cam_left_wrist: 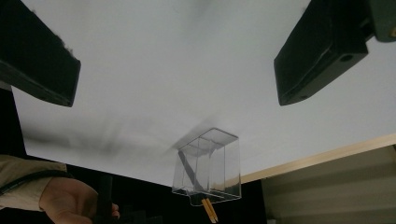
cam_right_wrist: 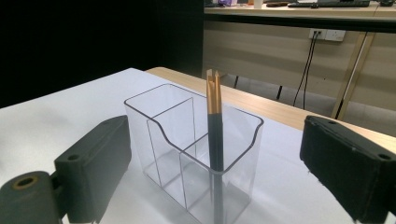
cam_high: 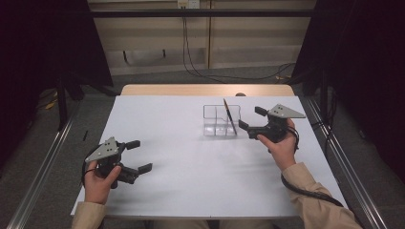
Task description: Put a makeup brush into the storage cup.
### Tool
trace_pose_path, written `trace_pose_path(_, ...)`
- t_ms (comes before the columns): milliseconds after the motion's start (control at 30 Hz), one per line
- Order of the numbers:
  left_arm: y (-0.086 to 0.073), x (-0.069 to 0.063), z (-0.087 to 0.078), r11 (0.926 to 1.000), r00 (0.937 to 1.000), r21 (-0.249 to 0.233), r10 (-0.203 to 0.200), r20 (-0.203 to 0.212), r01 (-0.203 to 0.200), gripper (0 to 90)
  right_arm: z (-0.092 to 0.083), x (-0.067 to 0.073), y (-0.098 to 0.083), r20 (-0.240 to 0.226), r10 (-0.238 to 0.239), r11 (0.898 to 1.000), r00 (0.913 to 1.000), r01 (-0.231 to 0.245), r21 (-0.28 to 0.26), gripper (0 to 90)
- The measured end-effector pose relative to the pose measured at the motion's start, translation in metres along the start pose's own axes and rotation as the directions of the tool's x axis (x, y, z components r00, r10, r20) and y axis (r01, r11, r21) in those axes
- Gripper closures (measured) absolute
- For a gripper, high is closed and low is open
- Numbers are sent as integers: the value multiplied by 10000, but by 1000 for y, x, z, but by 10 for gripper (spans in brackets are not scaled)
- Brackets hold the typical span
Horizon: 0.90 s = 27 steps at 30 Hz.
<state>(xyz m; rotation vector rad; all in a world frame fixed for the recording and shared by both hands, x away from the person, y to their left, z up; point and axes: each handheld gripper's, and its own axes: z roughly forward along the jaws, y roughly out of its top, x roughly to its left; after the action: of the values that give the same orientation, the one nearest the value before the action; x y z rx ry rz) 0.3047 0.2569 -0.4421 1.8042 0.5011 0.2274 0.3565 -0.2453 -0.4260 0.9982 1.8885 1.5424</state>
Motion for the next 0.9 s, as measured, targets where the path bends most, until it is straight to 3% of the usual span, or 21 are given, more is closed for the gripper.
trace_pose_path(367,1,0,4,10000,10000,36,-4,52,4,4,-9,0,-2,-1,-80,9999,10000,80,86,9)
trace_pose_path(900,-2,0,1,10000,10000,41,-64,-11,64,5,-13,3,-7,-267,-328,9994,9991,332,137,4)
